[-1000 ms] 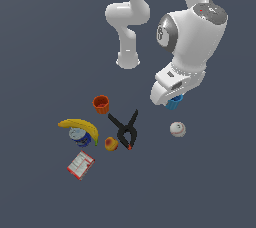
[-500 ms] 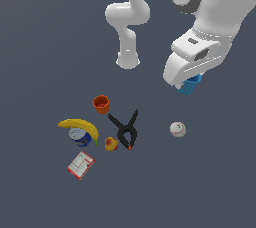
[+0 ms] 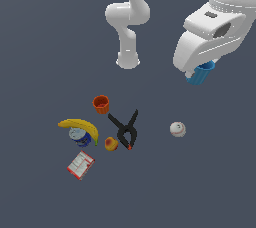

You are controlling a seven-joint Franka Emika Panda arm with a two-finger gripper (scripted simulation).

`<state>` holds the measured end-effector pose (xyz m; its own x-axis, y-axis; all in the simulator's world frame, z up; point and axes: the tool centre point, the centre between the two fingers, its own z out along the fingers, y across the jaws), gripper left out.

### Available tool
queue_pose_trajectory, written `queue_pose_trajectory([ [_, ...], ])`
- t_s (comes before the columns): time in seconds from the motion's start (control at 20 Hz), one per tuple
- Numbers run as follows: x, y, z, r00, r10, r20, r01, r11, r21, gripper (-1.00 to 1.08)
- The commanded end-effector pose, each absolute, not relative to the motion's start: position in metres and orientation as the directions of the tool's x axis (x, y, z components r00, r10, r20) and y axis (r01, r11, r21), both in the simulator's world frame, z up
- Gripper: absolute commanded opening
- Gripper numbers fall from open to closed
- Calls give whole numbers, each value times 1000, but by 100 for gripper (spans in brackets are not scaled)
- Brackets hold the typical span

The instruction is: Pick up a designated object from a clutter of objects.

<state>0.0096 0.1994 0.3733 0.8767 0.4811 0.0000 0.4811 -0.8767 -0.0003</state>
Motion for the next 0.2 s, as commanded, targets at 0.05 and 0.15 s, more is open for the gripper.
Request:
queue_pose_trajectory([
  [0.05,11,201,380,877,481,0,481,-877,0,-100],
  [0.15,11,201,381,877,481,0,481,-877,0,-100],
])
